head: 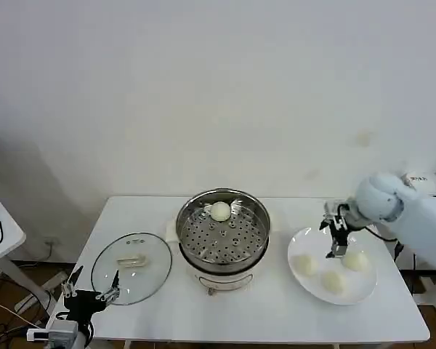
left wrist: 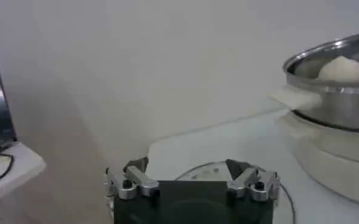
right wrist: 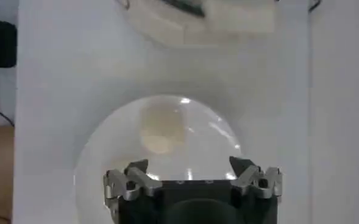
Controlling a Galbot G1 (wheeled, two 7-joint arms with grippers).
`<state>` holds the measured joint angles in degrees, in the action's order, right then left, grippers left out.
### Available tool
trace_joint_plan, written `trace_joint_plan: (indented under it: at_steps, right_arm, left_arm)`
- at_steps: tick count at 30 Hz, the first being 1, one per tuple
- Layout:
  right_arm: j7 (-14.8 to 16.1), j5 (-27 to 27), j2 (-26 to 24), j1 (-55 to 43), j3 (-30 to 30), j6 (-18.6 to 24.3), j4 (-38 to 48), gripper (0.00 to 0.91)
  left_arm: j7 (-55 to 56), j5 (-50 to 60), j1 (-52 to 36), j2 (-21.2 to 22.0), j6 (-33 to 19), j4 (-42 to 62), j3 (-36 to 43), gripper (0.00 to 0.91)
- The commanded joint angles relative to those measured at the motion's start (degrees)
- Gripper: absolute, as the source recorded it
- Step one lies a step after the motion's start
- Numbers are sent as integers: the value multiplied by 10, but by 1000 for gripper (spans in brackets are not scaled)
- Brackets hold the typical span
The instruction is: Take steamed baozi put them in steamer then cover it.
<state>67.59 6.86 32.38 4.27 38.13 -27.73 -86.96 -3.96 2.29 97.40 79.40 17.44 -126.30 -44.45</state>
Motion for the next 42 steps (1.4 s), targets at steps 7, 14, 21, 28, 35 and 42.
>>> trace_joint_plan:
  at_steps: [7,14,21,28,35,42]
  right_arm:
    - [19,40,39,78,-44,-7,42,907]
    - [15,64,74,86,-47,4,76,907]
    - [-7,81,96,83,-52,28,106,907]
    - [-4,85,104,85,-51,26,111,907]
    - [-7,88,120,84,-52,31,128,907]
    - [0,87,126,80,-47,32,136,907]
  left_arm:
    - [-1,7,-1,1,0,5,4,907]
    - [-1,7,-1,1,0,11,3,907]
    - [0,8,-1,6,0,13,6,907]
    - [-1,7,-4,4,0,19,4,907]
    - [-1,8,-6,4,0,26,5,907]
    - [-1,8,-7,3,0,31,4,907]
